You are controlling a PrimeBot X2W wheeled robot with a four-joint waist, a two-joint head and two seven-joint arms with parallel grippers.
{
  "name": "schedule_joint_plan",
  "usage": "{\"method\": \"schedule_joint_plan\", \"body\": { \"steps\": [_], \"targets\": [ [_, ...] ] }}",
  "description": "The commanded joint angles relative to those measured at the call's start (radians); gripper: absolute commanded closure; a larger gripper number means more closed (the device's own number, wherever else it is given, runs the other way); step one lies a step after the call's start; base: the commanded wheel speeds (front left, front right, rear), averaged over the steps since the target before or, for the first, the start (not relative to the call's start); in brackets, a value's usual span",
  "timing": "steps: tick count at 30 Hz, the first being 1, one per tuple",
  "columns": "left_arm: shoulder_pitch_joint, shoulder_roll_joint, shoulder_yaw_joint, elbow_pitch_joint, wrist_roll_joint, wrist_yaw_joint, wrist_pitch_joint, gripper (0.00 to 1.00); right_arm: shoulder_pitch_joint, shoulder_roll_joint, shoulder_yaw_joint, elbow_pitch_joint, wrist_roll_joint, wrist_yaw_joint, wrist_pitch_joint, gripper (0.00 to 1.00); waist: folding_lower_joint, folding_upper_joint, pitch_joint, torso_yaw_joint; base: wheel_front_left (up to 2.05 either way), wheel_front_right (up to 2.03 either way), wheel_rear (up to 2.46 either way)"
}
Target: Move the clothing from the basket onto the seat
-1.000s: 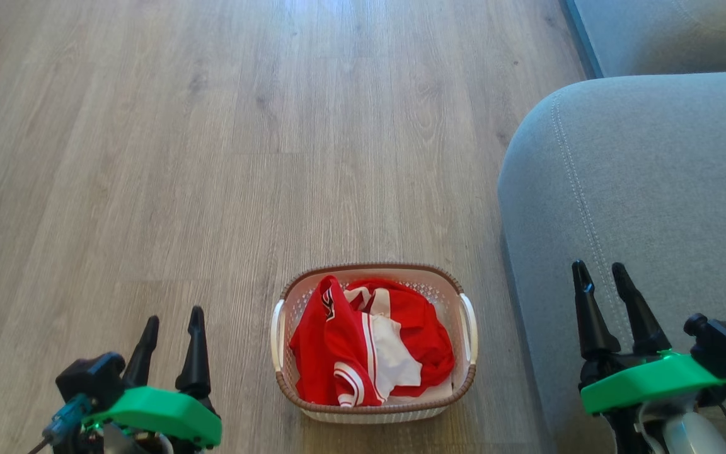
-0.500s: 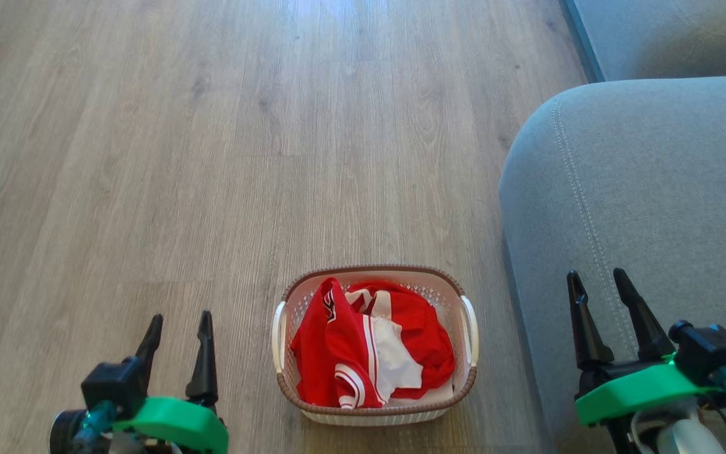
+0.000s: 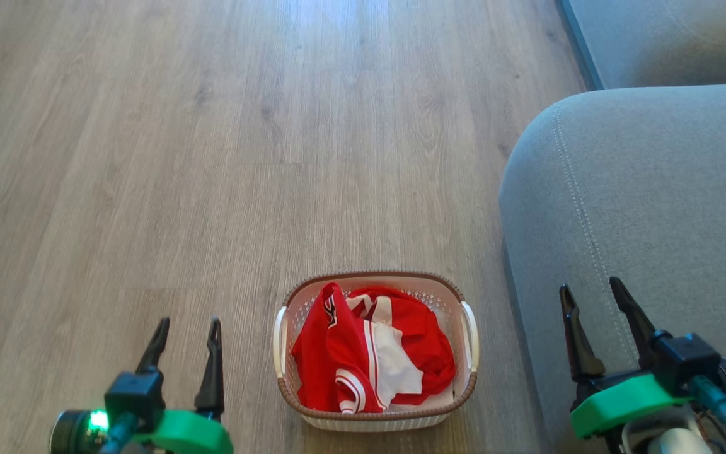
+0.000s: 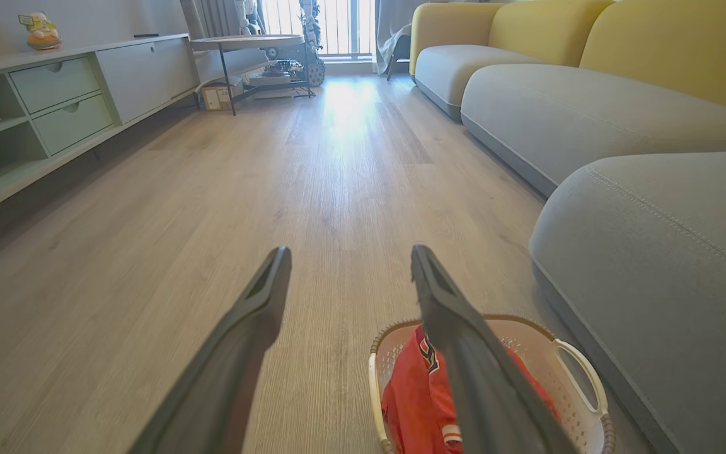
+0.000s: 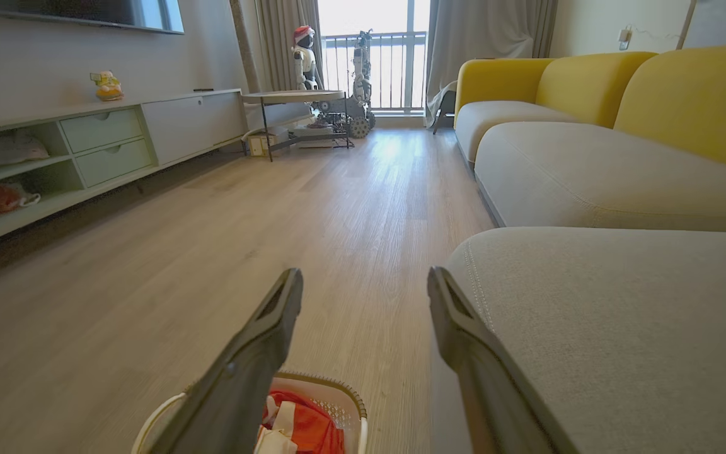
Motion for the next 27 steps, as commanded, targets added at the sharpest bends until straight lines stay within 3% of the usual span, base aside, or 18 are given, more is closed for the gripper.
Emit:
{"method": "schedule_joint_plan", "body": {
  "steps": [1,27],
  "targets": [
    [-0.012,0.005,0.030,-0.029,0.031,0.002,-0.017,0.00,-0.015,0.007,0.011,-0.040,-0.043,0.008,-0.009,0.00,0.0000,0.0000,-0.002,0.000,0.00,0.00,0.00],
    [-0.008,-0.010,0.058,-0.013,0.038,-0.027,-0.021,0.00,-0.004,0.011,0.008,-0.046,-0.062,0.008,-0.010,0.00,0.0000,0.0000,-0.001,-0.003,0.00,0.00,0.00]
  ]
}}
